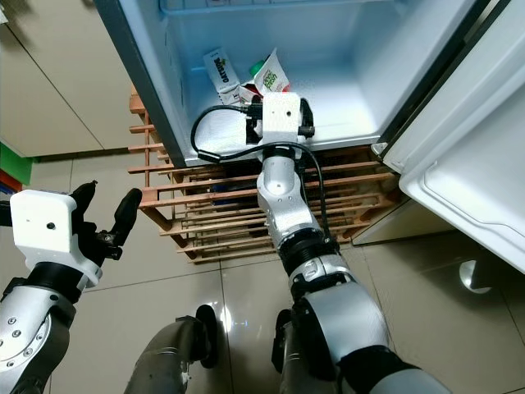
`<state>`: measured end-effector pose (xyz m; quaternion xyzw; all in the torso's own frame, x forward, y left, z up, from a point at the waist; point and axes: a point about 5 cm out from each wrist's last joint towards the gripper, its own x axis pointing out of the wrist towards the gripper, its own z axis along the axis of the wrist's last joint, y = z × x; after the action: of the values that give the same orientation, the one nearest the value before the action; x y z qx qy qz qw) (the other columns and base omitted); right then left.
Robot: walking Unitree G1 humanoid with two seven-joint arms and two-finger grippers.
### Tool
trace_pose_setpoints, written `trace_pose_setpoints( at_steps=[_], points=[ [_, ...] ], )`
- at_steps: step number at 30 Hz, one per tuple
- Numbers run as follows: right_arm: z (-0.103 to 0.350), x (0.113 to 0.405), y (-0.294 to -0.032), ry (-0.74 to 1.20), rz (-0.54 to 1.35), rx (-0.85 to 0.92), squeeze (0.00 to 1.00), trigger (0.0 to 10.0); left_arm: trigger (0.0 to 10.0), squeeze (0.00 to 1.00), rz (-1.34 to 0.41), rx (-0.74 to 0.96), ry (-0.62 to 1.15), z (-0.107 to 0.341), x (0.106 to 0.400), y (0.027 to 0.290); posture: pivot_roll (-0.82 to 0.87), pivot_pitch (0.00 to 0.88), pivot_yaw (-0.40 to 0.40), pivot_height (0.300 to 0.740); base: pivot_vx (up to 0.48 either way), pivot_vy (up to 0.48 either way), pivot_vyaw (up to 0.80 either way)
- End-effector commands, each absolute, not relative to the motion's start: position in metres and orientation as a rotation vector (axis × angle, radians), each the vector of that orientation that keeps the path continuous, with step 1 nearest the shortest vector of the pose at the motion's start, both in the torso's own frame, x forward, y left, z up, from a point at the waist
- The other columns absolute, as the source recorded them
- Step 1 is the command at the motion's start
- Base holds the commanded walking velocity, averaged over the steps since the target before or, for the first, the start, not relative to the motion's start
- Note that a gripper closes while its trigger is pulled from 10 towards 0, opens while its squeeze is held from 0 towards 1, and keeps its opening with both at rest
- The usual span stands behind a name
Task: Restocking fridge
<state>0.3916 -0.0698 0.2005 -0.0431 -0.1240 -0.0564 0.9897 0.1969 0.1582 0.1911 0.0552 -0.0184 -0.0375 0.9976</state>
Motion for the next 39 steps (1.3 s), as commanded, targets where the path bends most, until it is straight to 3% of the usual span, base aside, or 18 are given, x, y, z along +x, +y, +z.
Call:
trace_pose_setpoints(
  at_steps=[1,2,4,9,19,25,27,31,33,34,37,39],
  points=[
    [0.194,0.392,-0.073,-0.217,-0.139,-0.137,0.0,10.0,10.0,0.0,-0.067,0.113,-0.033,0.19,0.194,0.158,0.17,0.345,-0.031,0.74,0.0,0.0,0.0],
    [0.194,0.392,-0.073,-0.217,-0.139,-0.137,0.0,10.0,10.0,0.0,-0.067,0.113,-0.033,0.19,0.194,0.158,0.17,0.345,-0.031,0.74,0.0,0.0,0.0],
    [0.192,0.396,-0.083,-0.221,-0.19,-0.357,0.0,10.0,10.0,0.0,-0.061,0.111,-0.029,0.189,0.193,0.158,0.17,0.347,-0.037,0.74,0.0,0.0,0.0],
    [0.193,0.398,-0.086,-0.247,-0.203,-0.509,0.0,10.0,10.0,0.0,-0.058,0.107,-0.026,0.188,0.193,0.158,0.17,0.348,-0.037,0.74,0.0,0.0,0.0],
    [0.192,0.395,-0.087,-0.339,-0.187,-0.652,0.0,10.0,10.0,0.0,-0.055,0.097,-0.026,0.187,0.194,0.156,0.16,0.345,-0.047,0.74,0.0,0.0,0.0],
    [0.188,0.384,-0.106,-0.307,-0.239,-0.395,0.0,10.0,10.0,0.0,-0.079,0.082,-0.03,0.184,0.198,0.154,0.13,0.308,-0.061,0.74,0.0,0.0,0.0],
    [0.188,0.365,-0.11,-0.335,-0.237,-0.277,0.0,10.0,10.0,0.0,-0.096,0.08,-0.042,0.179,0.211,0.152,0.09,0.242,-0.064,0.74,0.0,0.0,0.0],
    [0.194,0.343,-0.112,-0.4,-0.217,-0.197,0.0,10.0,10.0,0.0,-0.11,0.073,-0.063,0.177,0.226,0.148,0.05,0.178,-0.061,0.74,0.0,0.0,0.0],
    [0.201,0.321,-0.12,-0.442,-0.191,-0.142,0.0,10.0,10.0,0.0,-0.11,0.035,-0.061,0.17,0.246,0.146,0.0,0.082,-0.051,0.74,0.0,0.0,0.0],
    [0.201,0.321,-0.12,-0.442,-0.191,-0.142,0.0,10.0,10.0,0.0,-0.11,0.035,-0.061,0.17,0.246,0.146,0.0,0.082,-0.051,0.74,0.0,0.0,0.0],
    [0.193,0.309,-0.127,-0.403,-0.122,-0.121,0.0,10.0,10.0,0.0,-0.072,-0.063,0.004,0.156,0.267,0.15,-0.04,0.005,-0.026,0.74,0.0,0.0,0.0],
    [0.173,0.303,-0.135,-0.307,-0.052,-0.1,0.0,10.0,10.0,0.0,-0.044,-0.095,0.026,0.148,0.28,0.154,-0.06,0.0,0.003,0.74,0.0,0.0,0.0]
  ],
)
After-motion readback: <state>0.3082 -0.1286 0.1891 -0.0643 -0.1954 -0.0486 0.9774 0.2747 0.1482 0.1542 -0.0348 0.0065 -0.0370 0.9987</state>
